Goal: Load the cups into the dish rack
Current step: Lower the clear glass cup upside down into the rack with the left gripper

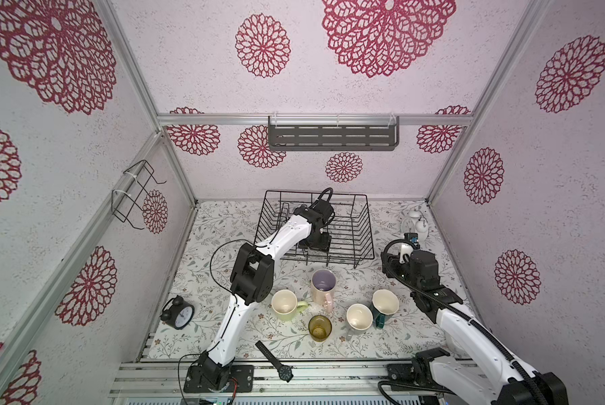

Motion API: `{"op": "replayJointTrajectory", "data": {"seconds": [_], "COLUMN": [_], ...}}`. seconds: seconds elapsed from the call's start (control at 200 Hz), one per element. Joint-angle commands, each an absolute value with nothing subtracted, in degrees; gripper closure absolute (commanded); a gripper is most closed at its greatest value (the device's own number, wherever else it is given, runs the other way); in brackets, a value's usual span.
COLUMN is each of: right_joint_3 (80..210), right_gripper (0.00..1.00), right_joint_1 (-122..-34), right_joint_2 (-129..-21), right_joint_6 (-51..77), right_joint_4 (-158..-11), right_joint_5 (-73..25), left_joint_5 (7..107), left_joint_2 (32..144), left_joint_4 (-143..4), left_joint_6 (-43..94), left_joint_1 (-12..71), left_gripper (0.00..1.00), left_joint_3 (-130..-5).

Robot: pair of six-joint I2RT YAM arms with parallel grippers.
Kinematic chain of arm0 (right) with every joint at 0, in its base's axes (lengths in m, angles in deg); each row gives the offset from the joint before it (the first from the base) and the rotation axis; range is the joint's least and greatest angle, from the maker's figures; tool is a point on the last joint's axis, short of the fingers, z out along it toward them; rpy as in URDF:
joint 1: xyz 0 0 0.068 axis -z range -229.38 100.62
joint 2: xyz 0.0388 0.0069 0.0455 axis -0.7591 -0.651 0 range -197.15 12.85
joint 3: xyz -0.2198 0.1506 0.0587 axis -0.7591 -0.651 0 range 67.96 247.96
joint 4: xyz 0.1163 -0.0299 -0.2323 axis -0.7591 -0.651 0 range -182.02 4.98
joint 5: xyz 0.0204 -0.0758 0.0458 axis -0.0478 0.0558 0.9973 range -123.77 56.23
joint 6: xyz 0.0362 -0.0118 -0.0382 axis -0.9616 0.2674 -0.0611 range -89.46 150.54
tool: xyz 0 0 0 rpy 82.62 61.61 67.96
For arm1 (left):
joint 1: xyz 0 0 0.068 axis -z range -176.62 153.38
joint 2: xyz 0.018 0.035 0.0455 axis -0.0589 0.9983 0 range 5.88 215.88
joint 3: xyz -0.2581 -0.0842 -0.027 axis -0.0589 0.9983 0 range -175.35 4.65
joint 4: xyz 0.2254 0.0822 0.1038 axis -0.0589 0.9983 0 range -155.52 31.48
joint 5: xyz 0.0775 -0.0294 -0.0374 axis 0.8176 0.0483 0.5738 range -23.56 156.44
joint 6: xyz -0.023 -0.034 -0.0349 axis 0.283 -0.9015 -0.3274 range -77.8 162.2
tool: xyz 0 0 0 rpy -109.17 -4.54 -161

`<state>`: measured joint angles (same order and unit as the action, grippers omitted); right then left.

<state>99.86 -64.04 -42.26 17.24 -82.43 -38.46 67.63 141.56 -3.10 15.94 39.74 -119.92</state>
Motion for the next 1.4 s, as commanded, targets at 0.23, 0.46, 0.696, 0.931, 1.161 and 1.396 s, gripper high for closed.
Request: {"op": "replayJointTrajectory", "data": {"seconds": [0.23, 0.46, 0.696, 0.931, 1.161, 1.396], "right_joint_3": [103.19, 103.62, 105.03, 105.22, 105.22, 105.22], "right_gripper": [0.35, 0.35, 0.35, 0.35, 0.35, 0.35], "right_joint_1": [-63.67, -63.69, -63.69, -63.69, -63.69, -63.57], "right_joint_2": [-43.46, -43.84, -44.30, -44.27, -44.12, -43.65], "right_joint_6": [16.39, 16.36, 16.47, 16.53, 16.60, 17.31], "right_joint_4": [-82.63, -82.56, -84.85, -85.02, -85.11, -85.42], "right_joint_5": [-36.85, -36.26, -36.10, -35.96, -36.20, -36.65], "left_joint_5": [68.48, 68.28, 68.98, 69.80, 68.11, 66.41], "left_joint_2": [142.90, 142.55, 139.51, 140.08, 142.33, 143.57], "left_joint_4": [-1.67, -1.53, -4.61, -5.42, -5.40, -5.21], "left_joint_6": [17.06, 16.80, 16.75, 16.89, 16.71, 16.27], "left_joint_1": [40.29, 40.36, 40.30, 39.96, 39.47, 39.06], "left_gripper": [0.18, 0.17, 0.24, 0.30, 0.32, 0.33], "left_joint_3": [-121.73, -121.28, -119.56, -120.42, -124.36, -125.31]}}
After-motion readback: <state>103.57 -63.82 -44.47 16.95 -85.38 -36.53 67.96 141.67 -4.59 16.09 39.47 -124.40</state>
